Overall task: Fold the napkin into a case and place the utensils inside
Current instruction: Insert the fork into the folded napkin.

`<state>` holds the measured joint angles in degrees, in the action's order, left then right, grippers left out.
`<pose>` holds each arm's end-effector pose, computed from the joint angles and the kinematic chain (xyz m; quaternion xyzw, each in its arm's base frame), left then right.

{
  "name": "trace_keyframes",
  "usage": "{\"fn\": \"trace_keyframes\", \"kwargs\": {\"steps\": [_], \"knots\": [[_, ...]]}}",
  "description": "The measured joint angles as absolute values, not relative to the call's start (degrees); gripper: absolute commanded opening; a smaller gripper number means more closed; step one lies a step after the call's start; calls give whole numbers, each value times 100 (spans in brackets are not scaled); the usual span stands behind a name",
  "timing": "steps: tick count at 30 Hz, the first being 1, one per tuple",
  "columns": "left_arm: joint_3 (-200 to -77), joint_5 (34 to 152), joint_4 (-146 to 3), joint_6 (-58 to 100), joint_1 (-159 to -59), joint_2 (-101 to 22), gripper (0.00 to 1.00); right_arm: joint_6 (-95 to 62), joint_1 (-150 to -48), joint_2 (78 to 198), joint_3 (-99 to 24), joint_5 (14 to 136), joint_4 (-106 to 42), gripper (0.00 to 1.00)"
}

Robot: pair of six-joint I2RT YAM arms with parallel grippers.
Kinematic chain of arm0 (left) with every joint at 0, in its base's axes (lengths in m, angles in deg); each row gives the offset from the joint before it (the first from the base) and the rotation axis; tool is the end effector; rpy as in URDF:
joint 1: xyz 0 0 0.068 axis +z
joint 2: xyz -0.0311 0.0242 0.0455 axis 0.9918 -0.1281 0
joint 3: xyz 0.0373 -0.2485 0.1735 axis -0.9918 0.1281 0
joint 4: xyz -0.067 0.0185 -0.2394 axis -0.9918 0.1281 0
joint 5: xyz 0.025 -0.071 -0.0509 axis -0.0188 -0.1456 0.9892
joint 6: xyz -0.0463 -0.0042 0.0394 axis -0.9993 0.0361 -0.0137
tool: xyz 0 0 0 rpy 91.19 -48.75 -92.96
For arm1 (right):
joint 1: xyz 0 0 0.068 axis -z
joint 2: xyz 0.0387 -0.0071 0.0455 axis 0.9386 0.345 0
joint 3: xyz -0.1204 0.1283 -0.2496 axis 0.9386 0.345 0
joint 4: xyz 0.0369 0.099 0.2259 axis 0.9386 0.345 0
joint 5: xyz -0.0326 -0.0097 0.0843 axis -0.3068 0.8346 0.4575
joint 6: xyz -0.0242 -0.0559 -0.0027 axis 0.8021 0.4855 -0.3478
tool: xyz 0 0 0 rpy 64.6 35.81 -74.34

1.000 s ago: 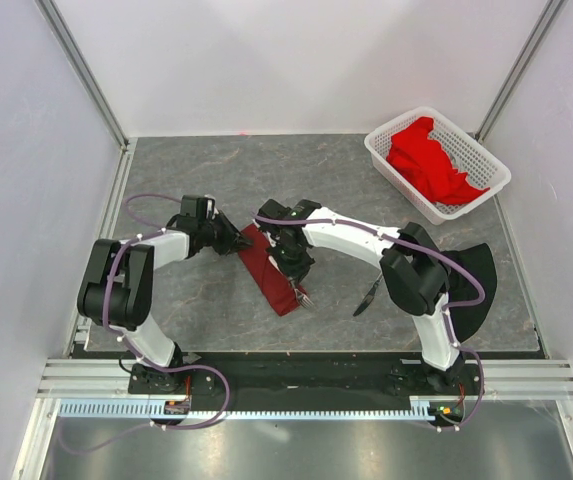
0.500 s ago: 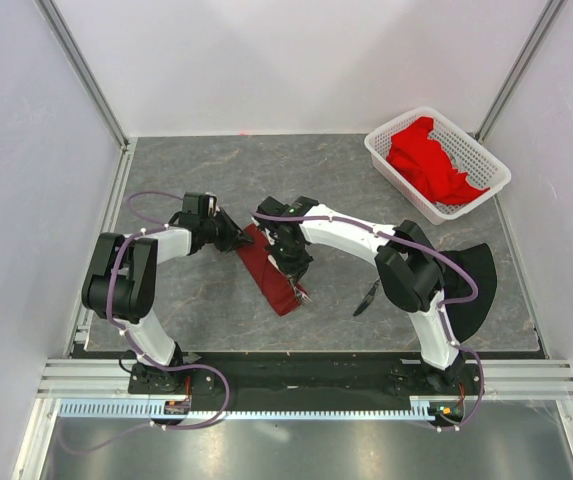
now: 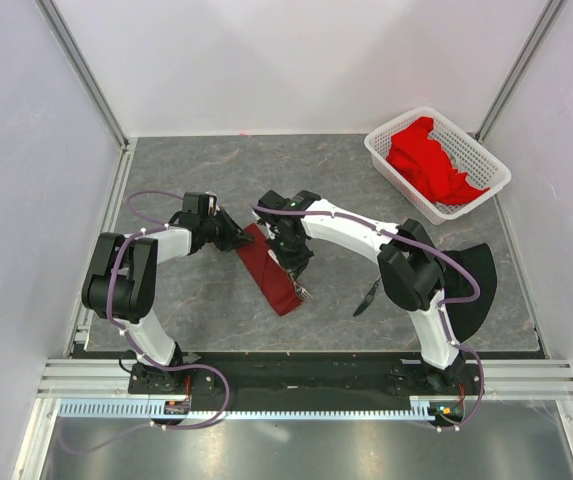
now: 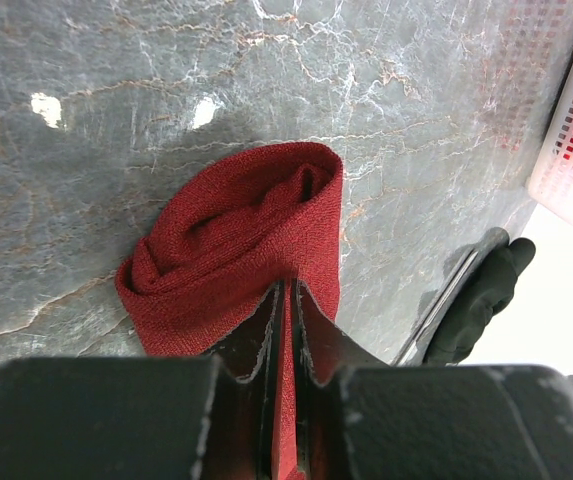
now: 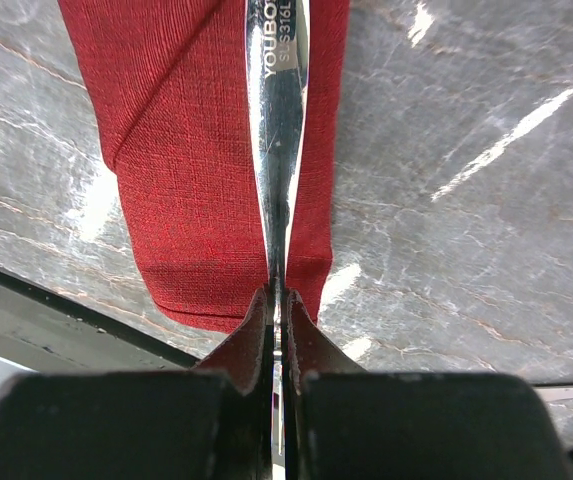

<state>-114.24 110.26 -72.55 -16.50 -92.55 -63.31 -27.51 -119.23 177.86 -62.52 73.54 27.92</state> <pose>0.3270 -0.0770 0.1784 -0.2325 0.8840 -0.3524 0.2009 0.2764 0.3305 0.2271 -0.2730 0.9567 0.0935 0.0371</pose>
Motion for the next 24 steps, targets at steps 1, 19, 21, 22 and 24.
{"fn": "trace_keyframes", "kwargs": {"steps": [1,19,21,22,24], "knots": [[-11424,11026,-7255,-1653,-9255,-6331,11,-2746,-11909,17786,-6283,7354,2805,0],[-11424,11030,-7299,-1653,-9255,-6412,10,-2720,-11861,17841,-6416,7442,2794,0],[-11424,11030,-7299,-1653,-9255,-6447,10,-2727,-11861,17841,-6361,7448,2759,0],[-11422,11030,-7301,-1653,-9255,-6449,10,-2738,-11861,17841,-6331,7450,2748,0],[-11422,11032,-7323,-1653,-9255,-6447,10,-2757,-11861,17841,-6261,7461,2713,0]]}}
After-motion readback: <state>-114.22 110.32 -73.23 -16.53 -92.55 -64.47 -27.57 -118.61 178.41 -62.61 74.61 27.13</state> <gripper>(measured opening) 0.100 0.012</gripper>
